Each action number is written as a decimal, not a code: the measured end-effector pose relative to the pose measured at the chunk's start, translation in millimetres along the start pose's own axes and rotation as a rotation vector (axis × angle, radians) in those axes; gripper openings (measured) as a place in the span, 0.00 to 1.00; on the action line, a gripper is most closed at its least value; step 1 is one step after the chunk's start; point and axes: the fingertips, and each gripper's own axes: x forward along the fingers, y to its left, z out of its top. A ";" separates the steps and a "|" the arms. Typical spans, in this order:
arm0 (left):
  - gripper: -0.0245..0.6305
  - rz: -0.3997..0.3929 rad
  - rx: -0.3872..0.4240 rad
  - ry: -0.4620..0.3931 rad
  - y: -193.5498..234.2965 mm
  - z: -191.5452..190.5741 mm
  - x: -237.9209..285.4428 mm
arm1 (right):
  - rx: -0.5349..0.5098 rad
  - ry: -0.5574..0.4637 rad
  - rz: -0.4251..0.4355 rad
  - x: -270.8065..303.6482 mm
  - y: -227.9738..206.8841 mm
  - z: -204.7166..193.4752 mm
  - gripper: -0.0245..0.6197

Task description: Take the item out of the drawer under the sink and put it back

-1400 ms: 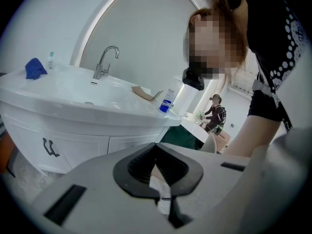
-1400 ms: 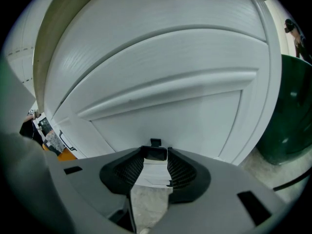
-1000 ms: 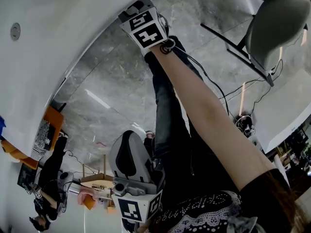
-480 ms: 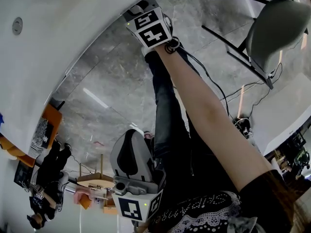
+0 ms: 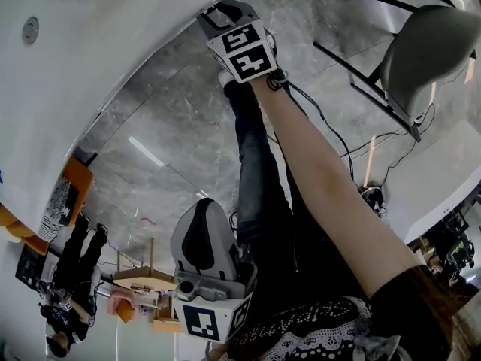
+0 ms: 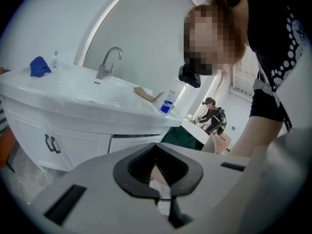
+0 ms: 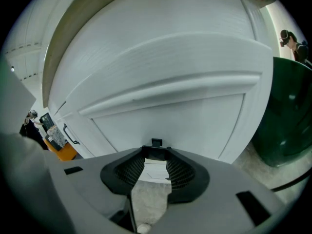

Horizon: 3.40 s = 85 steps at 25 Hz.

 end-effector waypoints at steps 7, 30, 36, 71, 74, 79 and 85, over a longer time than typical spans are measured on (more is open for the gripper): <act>0.04 -0.002 -0.002 -0.002 -1.6 -2.4 -2.3 | 0.003 0.005 0.001 -9.0 2.5 -9.1 0.27; 0.04 -0.007 -0.002 -0.011 -9.5 -0.9 -2.2 | 0.005 0.023 0.012 -32.9 8.5 -31.2 0.27; 0.04 -0.009 0.002 -0.015 -14.2 -4.0 -3.3 | 0.008 0.021 0.005 -40.2 6.6 -38.9 0.27; 0.04 -0.007 0.006 -0.026 -20.0 -6.5 -3.1 | 0.033 0.003 -0.015 -66.7 10.7 -68.2 0.27; 0.04 -0.014 0.005 -0.027 -21.2 -6.4 -3.4 | 0.040 0.001 -0.016 -67.8 11.8 -68.8 0.27; 0.04 -0.017 0.006 -0.028 -21.0 -5.0 -4.6 | 0.038 0.002 -0.014 -73.5 13.3 -72.3 0.27; 0.04 -0.019 0.008 -0.034 -23.7 -5.1 -3.1 | 0.037 0.006 -0.014 -81.7 13.2 -81.6 0.27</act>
